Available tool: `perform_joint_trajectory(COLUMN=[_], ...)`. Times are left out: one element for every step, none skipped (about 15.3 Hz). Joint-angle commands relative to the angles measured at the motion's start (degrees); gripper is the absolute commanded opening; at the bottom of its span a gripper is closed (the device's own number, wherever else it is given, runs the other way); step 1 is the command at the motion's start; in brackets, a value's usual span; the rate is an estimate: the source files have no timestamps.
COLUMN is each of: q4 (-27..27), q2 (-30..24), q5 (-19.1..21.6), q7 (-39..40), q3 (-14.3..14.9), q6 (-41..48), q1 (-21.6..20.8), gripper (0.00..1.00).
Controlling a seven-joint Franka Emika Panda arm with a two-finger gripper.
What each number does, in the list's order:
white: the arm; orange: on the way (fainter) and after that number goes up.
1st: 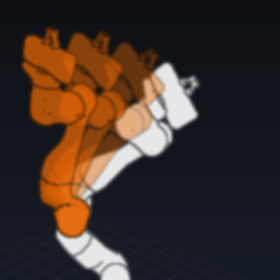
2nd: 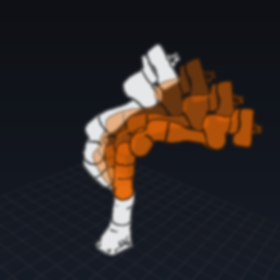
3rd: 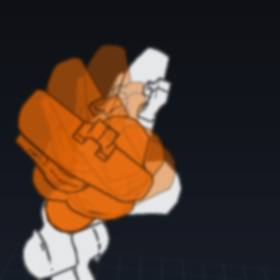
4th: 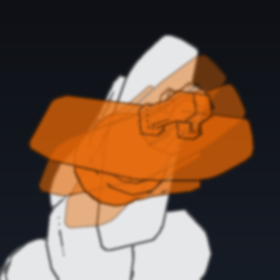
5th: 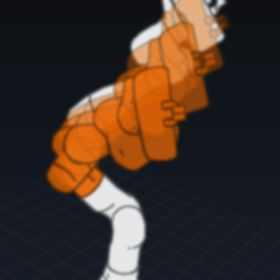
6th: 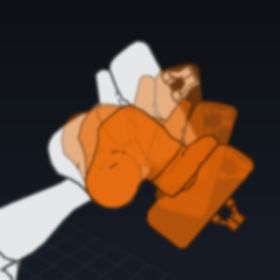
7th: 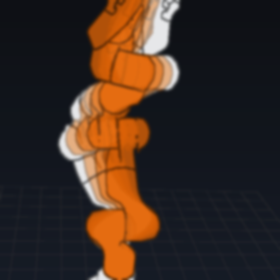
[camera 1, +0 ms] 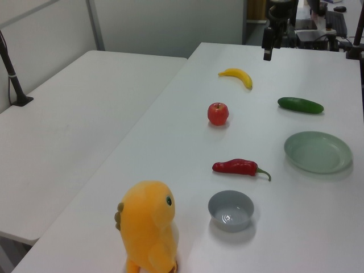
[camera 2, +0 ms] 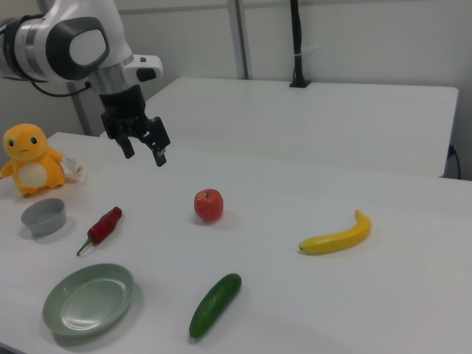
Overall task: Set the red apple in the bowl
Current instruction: 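Move the open gripper down toward the red apple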
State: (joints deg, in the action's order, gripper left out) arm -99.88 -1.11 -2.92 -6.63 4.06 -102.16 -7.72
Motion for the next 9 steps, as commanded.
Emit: perform_joint_trajectory(q4=[-2.3,-2.3,-2.3,-2.2,-2.3,-2.2,-2.2,-2.1,-1.7], q2=[-1.7,-1.6,-1.5,-1.7,-1.7,-1.7,-1.4,-1.0,0.0], q5=[-0.6,-0.7,-0.6,-0.6,-0.6,-0.6,-0.6,-0.5,-0.4], q7=[0.4,0.6,0.4,0.4,0.4,1.1,1.3,1.1,0.8], q3=[0.9,0.8,0.7,0.8,0.7,0.8,0.7,0.7,0.8], q6=[-0.3,-0.4,-0.6,-0.3,-0.3,-0.4,-0.8,-1.1,-1.2], q1=[-1.4,-1.4,-1.4,-1.4,-1.3,-1.3,-1.2,-1.2,-1.2], gripper=[1.00,1.00,1.00,1.00,1.00,1.00,1.00,1.00,1.00])
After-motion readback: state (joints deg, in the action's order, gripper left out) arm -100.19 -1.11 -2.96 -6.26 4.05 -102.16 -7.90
